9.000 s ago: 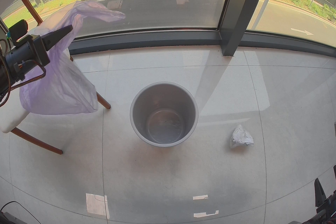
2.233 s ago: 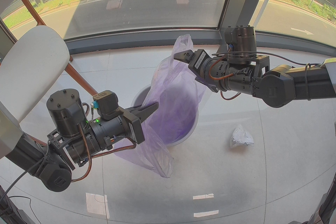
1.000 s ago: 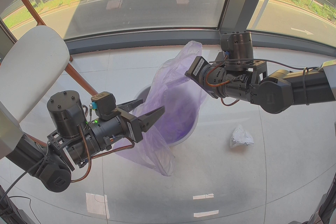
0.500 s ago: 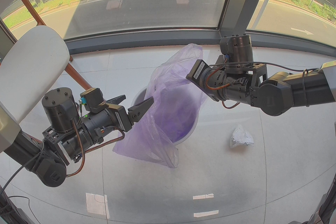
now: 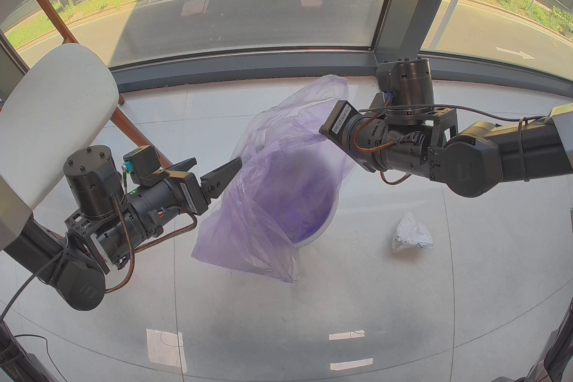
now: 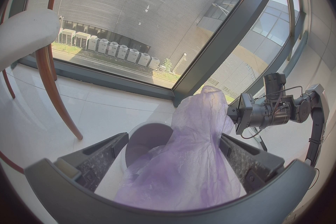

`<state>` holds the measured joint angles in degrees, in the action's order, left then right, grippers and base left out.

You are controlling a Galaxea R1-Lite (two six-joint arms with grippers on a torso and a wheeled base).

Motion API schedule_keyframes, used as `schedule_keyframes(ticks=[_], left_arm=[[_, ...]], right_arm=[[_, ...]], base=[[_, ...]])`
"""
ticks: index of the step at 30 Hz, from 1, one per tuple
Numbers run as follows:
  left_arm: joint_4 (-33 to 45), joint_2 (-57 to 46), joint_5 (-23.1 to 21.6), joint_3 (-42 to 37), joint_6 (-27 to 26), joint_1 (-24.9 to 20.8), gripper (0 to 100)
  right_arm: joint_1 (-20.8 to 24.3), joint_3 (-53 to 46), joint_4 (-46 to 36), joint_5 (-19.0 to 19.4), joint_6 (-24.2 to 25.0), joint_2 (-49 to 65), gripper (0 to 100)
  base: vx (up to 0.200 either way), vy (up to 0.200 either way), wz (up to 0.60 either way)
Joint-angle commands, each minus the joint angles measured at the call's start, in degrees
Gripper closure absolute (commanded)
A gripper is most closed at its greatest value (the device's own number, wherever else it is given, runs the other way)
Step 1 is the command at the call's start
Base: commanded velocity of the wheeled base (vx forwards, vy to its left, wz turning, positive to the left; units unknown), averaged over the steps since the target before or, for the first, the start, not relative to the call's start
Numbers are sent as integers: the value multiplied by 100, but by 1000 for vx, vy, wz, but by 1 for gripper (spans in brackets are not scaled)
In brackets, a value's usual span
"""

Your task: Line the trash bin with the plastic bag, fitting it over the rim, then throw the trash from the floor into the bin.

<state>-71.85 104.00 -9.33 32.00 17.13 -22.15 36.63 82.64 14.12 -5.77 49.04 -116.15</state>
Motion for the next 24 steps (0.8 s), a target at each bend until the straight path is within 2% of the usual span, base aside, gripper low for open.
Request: schedule_keyframes(ticks=[1,10,16,17,24], left_arm=[[4,24,-17,-62,1,18,0],[-22,279,-17,34,-8,9,0],[-31,420,-8,43,-8,-184,0],[-31,428,-25,43,-8,-184,100],[-48,534,-34,78,45,-202,100]], right_arm=[[11,-2,3,5,0,40,100],[116,-213,-5,5,-35,277,100],[134,-398,21,5,-167,365,100],[134,-398,21,5,-167,374,100],[142,-547,21,14,-158,567,100]], base=[[0,0,0],[0,0,0],[0,0,0],[0,0,0],[0,0,0]])
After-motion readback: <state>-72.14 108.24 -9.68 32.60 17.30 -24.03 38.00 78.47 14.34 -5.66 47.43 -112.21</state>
